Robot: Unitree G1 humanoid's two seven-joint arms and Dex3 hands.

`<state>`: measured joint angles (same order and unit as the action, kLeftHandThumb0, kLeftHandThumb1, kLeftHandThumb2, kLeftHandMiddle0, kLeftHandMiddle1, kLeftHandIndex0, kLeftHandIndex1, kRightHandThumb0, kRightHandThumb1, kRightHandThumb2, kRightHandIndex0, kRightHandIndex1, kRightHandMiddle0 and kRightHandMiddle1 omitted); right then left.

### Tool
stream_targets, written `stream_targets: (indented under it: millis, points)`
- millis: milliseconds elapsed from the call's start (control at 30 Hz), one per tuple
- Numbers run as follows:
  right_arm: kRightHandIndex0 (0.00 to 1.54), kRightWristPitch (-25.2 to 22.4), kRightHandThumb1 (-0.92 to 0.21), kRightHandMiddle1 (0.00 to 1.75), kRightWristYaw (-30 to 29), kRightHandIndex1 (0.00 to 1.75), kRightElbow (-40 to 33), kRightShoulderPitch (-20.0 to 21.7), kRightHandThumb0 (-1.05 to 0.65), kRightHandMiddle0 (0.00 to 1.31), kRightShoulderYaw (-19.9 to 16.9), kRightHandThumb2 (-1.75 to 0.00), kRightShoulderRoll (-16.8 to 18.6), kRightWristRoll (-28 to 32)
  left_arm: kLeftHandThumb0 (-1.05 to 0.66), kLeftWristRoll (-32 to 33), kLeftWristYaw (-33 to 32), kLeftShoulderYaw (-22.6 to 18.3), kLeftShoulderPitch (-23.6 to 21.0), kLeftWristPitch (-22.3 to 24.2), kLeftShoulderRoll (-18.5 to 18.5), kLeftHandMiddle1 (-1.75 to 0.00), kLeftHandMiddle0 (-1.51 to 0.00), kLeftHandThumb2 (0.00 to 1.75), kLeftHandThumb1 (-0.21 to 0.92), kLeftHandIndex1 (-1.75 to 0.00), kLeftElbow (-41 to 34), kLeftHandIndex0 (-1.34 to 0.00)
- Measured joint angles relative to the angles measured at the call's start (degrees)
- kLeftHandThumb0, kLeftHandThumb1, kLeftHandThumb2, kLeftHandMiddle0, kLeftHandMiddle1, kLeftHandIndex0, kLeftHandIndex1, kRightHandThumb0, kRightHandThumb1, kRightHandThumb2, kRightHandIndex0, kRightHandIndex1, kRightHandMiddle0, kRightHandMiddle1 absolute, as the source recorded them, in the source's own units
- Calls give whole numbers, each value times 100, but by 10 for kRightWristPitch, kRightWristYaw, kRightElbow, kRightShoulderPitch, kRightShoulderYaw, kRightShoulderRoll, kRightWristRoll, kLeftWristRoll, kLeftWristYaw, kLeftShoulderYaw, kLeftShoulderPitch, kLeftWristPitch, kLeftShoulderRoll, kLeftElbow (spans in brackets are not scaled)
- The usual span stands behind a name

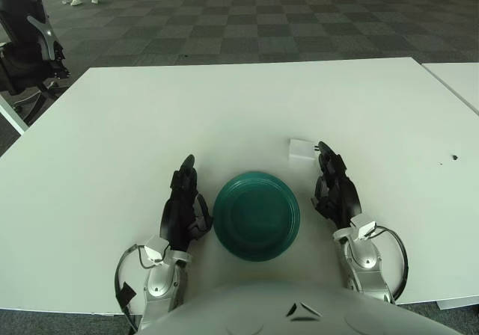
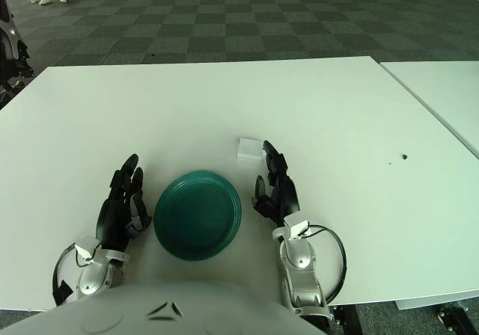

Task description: Put the charger into the plate.

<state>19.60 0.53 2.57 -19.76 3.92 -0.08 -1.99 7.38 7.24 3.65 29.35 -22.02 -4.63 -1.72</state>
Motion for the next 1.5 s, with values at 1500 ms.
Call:
stream_targets:
  millis: [1500]
  points:
    - [17,-300,-92,51,57,0,-129,339,-84,0,158,-60,-217,-495,-105,-36,-8,-12,-89,-44,-16,0,-17,99,92,-54,87,0]
